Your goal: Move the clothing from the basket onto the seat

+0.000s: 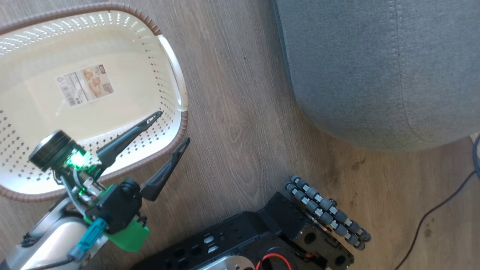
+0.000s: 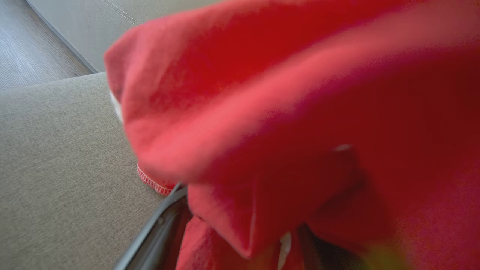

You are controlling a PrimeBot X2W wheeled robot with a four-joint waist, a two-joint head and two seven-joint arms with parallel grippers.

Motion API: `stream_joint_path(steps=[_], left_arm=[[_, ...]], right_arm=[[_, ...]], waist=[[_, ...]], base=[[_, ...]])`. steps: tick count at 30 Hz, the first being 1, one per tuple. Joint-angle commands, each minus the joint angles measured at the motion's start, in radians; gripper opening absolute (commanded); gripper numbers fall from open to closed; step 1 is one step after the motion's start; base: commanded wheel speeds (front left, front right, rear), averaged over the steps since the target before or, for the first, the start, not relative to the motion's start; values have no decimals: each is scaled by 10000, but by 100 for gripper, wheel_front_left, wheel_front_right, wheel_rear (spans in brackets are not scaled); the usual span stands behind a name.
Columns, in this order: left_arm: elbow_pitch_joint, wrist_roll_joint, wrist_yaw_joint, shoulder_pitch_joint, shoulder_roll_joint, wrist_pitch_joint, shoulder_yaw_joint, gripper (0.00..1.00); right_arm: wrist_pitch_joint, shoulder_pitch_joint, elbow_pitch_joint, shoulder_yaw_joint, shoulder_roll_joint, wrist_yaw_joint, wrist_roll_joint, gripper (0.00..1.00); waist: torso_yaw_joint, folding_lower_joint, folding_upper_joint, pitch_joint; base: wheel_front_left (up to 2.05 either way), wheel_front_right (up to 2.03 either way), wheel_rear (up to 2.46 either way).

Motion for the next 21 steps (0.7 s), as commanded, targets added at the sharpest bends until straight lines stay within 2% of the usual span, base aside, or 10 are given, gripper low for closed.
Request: stream_joint_path(steps=[1, 5, 15, 21], left_arm=[[-179, -44, -64, -65, -48, -51, 113, 100], [-39, -50, -144, -256, -343, -51, -74, 100], [504, -186, -324, -707, -1291, -51, -519, 100], [869, -292, -435, -871, -2079, -51, -778, 100]], right_arm=[[170, -289, -236, 226, -342, -4, -85, 100], [696, -91, -173, 468, -517, -4, -102, 100], [2845, 331, 375, 1556, -1116, -4, -108, 100], [4216, 332, 801, 2446, -1871, -4, -109, 100]], waist=[[49, 0, 0, -155], [195, 0, 0, -518], [578, 0, 0, -1640], [909, 0, 0, -2489]], base=[[0, 0, 0], [0, 0, 0], [0, 0, 0], [0, 0, 0]])
